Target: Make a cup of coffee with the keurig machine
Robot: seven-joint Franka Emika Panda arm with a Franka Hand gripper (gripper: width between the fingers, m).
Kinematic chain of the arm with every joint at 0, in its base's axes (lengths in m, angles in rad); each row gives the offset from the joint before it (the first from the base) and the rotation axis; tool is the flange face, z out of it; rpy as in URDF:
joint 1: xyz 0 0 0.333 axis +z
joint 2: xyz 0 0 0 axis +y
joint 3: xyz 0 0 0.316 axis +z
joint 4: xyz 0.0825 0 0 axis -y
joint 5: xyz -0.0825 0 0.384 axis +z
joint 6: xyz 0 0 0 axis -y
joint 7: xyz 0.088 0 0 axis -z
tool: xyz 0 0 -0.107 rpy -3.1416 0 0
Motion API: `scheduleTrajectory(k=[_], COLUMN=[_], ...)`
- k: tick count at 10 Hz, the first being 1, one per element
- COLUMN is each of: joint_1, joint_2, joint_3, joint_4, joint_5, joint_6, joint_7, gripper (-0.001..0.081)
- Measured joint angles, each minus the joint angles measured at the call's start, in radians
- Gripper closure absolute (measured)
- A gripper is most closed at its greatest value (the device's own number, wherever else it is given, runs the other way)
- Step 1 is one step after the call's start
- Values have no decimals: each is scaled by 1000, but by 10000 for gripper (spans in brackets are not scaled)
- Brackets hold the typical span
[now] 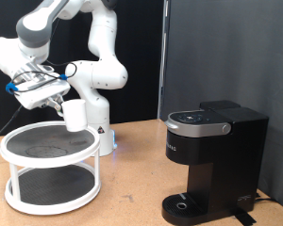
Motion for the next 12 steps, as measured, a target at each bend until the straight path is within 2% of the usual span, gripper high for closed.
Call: scheduleTrajectory(k=[3, 5, 8, 10, 12], joint_1=[0, 10, 50, 83, 126], joint_2=[-34, -35, -40, -39, -28], joint_3=[1, 21, 132, 214, 284], joint_4=[10, 10, 13, 12, 12], joint_5=[-8, 66, 163, 208, 309], joint_6=[-40, -33, 39, 121, 214], joint_7=[22, 59, 138, 182, 212], gripper=[799, 799, 799, 799, 799])
